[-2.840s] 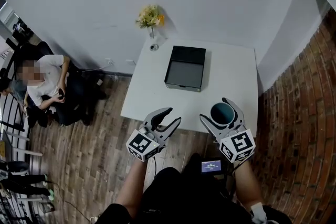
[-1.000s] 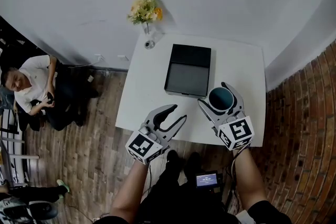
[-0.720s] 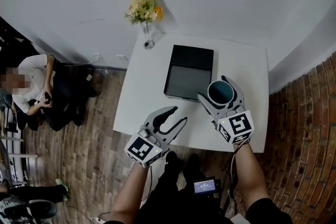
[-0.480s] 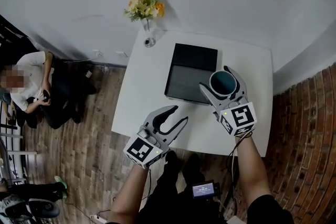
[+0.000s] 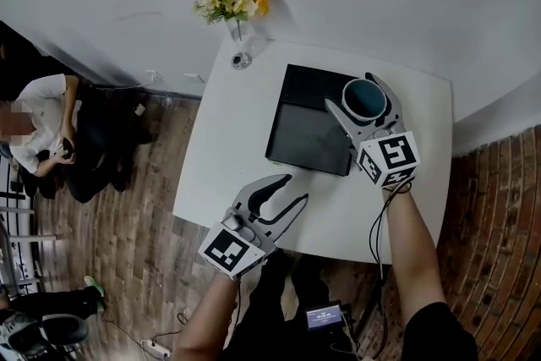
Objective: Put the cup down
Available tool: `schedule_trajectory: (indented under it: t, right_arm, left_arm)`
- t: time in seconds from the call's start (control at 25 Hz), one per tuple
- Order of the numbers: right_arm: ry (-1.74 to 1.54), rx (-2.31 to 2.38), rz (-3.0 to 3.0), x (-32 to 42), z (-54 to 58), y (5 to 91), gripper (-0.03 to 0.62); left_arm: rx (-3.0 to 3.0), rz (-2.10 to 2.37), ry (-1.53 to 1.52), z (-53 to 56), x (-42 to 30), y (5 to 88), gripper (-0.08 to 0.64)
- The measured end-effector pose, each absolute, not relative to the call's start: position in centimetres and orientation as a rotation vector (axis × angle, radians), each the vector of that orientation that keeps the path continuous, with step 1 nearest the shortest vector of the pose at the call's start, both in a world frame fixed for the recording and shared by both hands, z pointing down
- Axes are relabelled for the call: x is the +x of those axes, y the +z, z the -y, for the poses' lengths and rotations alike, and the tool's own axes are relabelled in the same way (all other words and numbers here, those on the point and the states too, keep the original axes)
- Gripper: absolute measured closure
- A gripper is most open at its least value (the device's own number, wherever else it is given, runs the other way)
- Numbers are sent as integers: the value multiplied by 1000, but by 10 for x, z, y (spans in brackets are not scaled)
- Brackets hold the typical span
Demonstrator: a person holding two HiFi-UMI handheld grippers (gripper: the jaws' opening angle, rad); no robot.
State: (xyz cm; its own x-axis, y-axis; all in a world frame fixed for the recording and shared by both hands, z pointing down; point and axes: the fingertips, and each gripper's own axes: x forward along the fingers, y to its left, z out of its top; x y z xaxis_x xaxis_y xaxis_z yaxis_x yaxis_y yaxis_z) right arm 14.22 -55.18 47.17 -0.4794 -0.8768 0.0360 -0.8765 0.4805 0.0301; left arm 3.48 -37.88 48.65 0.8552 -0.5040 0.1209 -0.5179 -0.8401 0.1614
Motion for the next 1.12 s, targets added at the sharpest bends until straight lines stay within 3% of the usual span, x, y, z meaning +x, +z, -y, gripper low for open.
schedule_trajectory:
  t: [1.12]
  right_arm:
    - [41, 1563, 2661, 128, 628, 513, 176]
  left_arm:
    - [2769, 837, 86, 385, 21, 518, 391]
